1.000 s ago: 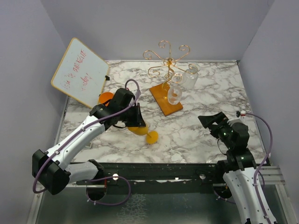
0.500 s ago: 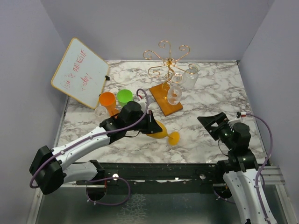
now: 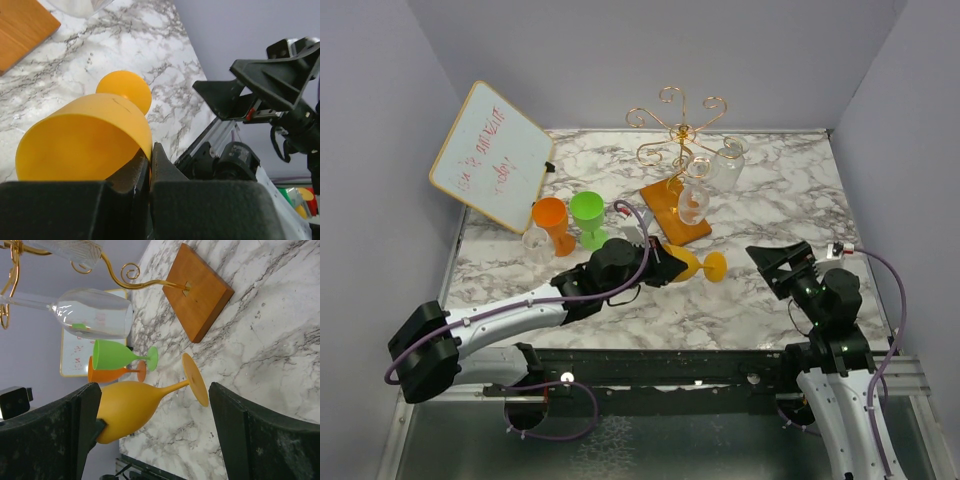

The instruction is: Place the wine glass upside down on the wine glass rack

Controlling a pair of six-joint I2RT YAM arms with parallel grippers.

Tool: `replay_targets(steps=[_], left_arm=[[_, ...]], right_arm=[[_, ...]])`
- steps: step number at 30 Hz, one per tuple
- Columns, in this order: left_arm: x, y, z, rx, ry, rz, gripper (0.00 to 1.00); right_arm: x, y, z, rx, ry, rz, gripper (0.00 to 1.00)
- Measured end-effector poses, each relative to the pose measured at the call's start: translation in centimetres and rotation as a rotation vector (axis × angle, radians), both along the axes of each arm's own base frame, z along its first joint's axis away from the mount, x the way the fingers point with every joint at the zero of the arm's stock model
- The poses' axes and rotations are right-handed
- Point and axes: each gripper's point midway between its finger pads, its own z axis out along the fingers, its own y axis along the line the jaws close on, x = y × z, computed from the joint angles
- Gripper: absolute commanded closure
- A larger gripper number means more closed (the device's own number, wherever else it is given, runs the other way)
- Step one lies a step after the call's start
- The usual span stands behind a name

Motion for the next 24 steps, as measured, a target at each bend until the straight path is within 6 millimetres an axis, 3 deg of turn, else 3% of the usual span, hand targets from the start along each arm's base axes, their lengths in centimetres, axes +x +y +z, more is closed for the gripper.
replay_targets(steps=[6, 12, 18, 24], left_arm=[[-0.1, -1.0, 1.5, -0.044, -0.062, 0.078, 1.00], [-0.2, -2.0, 2.5, -0.026, -0.166, 0.144, 1.00], [0.7, -3.7, 5.0, -0.074, -0.244, 0.181, 1.00], [0.3, -6.0, 4.3, -0.061, -0.273, 0.152, 1.00]], right_arm=[[-0.1, 0.7, -0.1, 0.086, 0.032, 0.011, 0.15], [-0.4, 1.0, 0.5, 0.177, 0.065, 0.005, 0.39], [-0.5, 1.2, 2.6, 0.271, 0.058, -0.006, 0.41], [0.1, 0.7, 4.3, 0.338, 0.074, -0.062, 0.47]])
